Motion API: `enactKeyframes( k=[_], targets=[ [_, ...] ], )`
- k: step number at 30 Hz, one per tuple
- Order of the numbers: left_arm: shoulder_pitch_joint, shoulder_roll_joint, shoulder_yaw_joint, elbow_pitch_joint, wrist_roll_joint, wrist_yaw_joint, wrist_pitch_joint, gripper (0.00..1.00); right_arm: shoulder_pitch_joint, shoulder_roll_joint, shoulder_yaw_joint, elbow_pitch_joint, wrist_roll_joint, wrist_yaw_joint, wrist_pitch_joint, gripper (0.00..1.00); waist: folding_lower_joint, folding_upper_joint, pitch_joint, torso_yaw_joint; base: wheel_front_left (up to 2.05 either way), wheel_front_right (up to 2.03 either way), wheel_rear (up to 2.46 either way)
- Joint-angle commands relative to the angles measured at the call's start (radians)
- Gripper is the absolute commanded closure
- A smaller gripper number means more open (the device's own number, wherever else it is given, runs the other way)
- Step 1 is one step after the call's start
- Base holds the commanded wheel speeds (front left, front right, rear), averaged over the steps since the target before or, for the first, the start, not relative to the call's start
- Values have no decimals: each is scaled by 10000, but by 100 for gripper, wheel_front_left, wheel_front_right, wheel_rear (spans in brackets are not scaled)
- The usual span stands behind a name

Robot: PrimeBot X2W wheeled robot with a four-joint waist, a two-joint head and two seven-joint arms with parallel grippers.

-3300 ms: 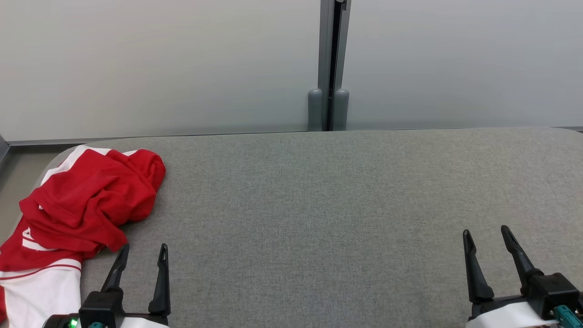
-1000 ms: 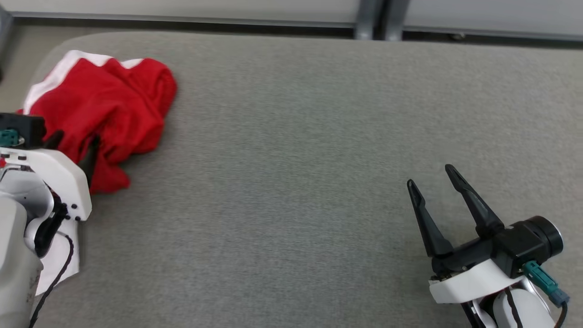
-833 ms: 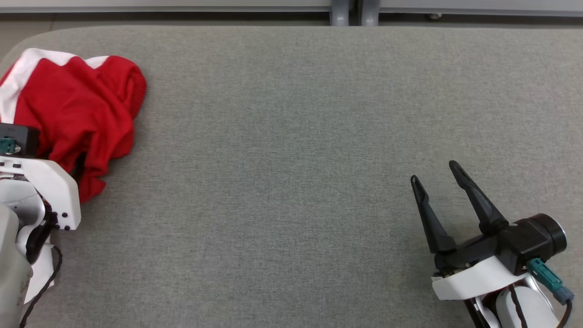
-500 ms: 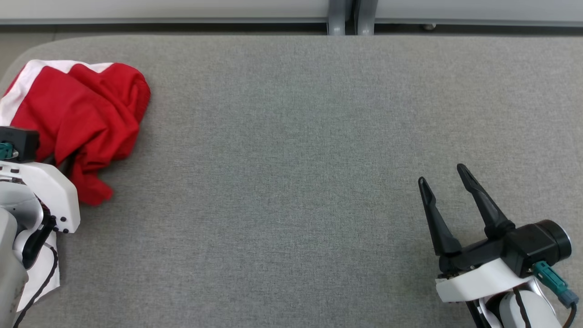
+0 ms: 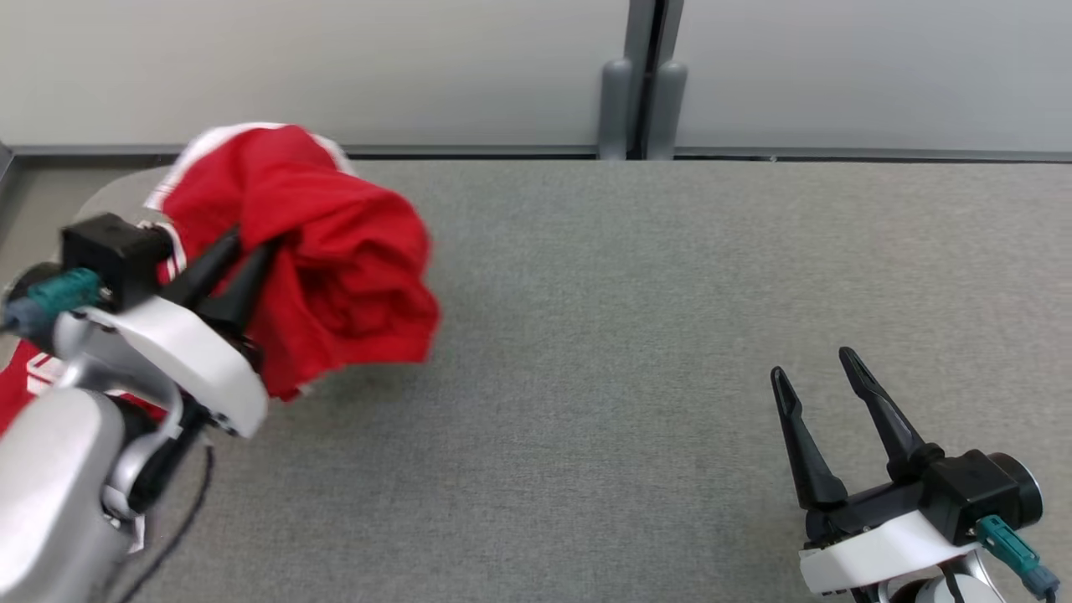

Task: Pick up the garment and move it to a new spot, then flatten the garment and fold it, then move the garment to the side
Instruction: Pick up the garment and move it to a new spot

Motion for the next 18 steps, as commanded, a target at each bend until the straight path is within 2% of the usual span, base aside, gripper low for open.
enactKeyframes(
  k=[1, 6, 10, 14, 18],
  targets=[
    [215, -82, -86, -487, 1, 102, 65, 100, 143, -11, -48, -2, 44, 1, -53, 0, 0, 0, -310, -337, 0, 0, 0],
    [915, -740, -641, -2699, -225, 507, 336, 100, 309, 21, -88, -37, 52, 1, -54, 0, 0, 0, -589, -1041, 0, 0, 0],
    [1404, -1504, -1435, -3293, -193, 699, 386, 100, 330, 26, -103, -85, 64, 1, -53, 0, 0, 0, -610, -1750, 0, 0, 0],
    [1760, -2171, -2116, -2348, -219, 664, 340, 100, 382, 35, -120, -84, 82, 1, -53, 0, 0, 0, -519, -2400, 0, 0, 0],
    [1784, -2952, -2430, -247, -595, 180, -289, 100, 467, 34, -215, -74, 122, 1, -53, 0, 0, 0, -457, -2888, 0, 0, 0]
  ],
)
